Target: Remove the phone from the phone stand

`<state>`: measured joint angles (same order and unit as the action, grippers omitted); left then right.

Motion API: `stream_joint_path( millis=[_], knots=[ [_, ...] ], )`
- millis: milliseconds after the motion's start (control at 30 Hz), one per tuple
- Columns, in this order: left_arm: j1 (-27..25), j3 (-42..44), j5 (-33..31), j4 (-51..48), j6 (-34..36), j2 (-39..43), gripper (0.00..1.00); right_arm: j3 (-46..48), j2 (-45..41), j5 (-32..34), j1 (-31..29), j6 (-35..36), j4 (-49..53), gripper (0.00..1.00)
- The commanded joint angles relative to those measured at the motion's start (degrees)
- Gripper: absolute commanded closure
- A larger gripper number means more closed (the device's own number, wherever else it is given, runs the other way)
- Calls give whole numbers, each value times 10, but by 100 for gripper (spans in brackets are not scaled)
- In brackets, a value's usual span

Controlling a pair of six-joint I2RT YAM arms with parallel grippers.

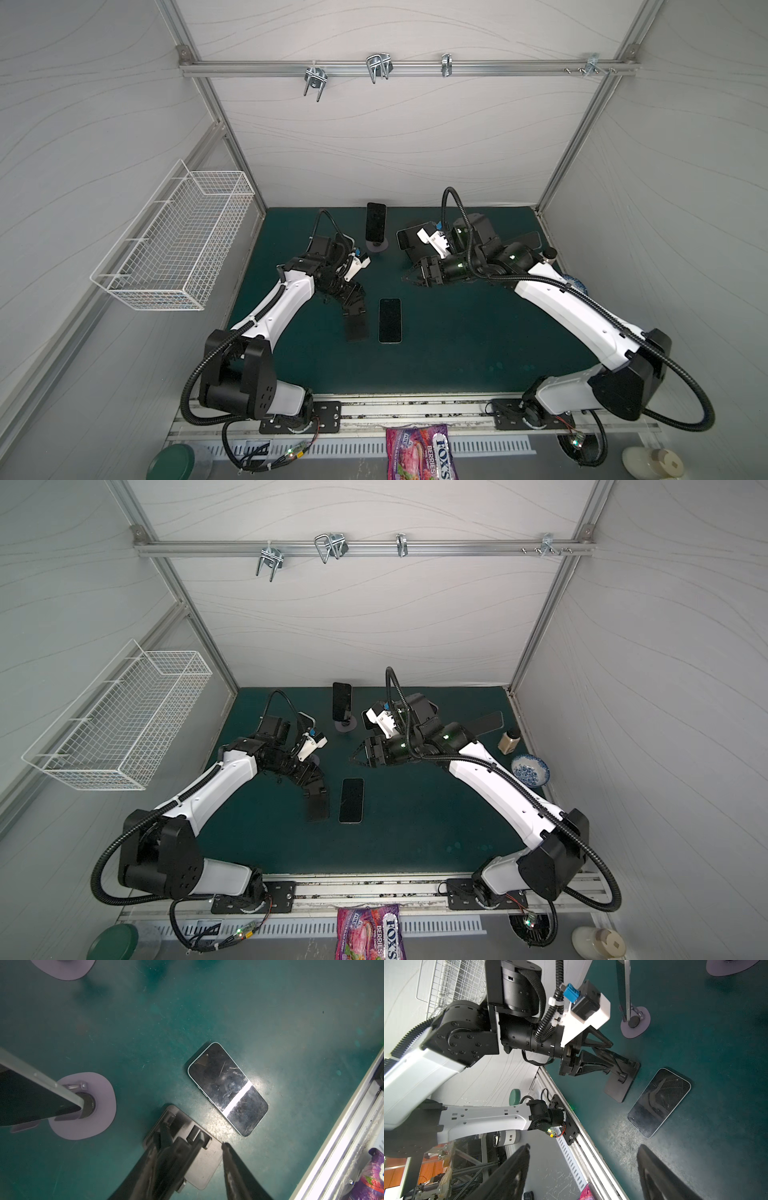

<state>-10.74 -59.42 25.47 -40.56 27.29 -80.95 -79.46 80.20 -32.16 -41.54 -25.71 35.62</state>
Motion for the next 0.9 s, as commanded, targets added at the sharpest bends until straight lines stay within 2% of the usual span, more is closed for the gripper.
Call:
stream_joint_path(
  millis=[0, 333, 467, 867],
  knots=[
    [2, -6, 4, 12, 5, -5, 49, 8, -19, 9, -5, 1, 10, 17],
    [0, 1, 21, 13, 7, -14, 57, 12, -25, 26, -4, 8, 16, 17],
    [-4, -2, -6, 15, 6, -17, 58, 9, -26, 31, -5, 9, 17, 15],
    [-10, -62, -1, -53, 18, -60, 55, 4, -37, 39, -4, 19, 32, 15]
  ],
)
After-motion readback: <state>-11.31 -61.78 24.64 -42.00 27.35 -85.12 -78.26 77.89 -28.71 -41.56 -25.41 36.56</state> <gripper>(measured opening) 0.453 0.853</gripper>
